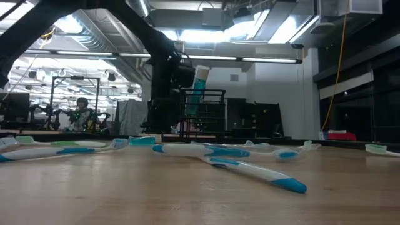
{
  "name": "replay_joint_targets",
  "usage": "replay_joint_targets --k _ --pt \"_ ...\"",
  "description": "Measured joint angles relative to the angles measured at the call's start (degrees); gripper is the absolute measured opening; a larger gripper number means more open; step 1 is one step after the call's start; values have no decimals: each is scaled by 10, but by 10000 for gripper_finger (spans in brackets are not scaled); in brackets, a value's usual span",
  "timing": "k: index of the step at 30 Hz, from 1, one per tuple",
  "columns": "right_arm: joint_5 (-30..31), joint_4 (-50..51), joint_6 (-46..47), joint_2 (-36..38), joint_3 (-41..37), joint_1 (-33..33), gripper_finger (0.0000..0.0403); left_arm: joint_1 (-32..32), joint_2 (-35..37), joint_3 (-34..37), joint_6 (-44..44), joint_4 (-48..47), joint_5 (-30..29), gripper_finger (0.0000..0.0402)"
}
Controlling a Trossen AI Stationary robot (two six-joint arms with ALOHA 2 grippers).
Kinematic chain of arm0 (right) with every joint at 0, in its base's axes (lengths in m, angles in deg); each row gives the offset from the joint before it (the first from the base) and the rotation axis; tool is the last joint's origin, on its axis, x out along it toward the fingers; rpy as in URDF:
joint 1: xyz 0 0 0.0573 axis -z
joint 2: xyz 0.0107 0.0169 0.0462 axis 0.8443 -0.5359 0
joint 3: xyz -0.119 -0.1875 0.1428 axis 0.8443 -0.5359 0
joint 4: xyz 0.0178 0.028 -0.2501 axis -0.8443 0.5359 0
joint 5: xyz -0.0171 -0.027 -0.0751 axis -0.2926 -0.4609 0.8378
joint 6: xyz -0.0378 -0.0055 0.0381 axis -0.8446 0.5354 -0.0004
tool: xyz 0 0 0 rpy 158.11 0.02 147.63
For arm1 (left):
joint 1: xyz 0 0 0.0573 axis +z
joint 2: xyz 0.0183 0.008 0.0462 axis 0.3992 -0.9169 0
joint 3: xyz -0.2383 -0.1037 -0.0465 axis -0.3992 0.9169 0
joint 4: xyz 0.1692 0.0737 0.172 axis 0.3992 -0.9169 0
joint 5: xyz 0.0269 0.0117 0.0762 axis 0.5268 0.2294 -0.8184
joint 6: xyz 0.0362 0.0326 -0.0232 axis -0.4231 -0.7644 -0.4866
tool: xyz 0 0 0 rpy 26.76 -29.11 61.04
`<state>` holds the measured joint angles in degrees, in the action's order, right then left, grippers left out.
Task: Pick & Place toothbrushing station
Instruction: Put the blue mouthwash bottle into the black organizer
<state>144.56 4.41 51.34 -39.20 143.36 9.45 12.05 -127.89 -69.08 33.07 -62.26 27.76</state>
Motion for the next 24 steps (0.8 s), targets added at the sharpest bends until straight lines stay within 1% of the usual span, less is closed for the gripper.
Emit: replay_joint_targets --k 5,10,14,21,24 --pt "0 -10 0 0 0 0 96 1 -19 0 -1 4 -6 182" --pt "0 -23 0 0 0 0 96 1 -27 0 0 30 -10 176" --pt "-2 -31 0 0 0 0 96 3 -34 0 0 32 -7 151" --pt "-2 -36 0 0 0 0 96 8 -41 0 0 9 -4 93" --pt "-2 -37 0 0 0 0 96 12 -34 1 7 11 0 89"
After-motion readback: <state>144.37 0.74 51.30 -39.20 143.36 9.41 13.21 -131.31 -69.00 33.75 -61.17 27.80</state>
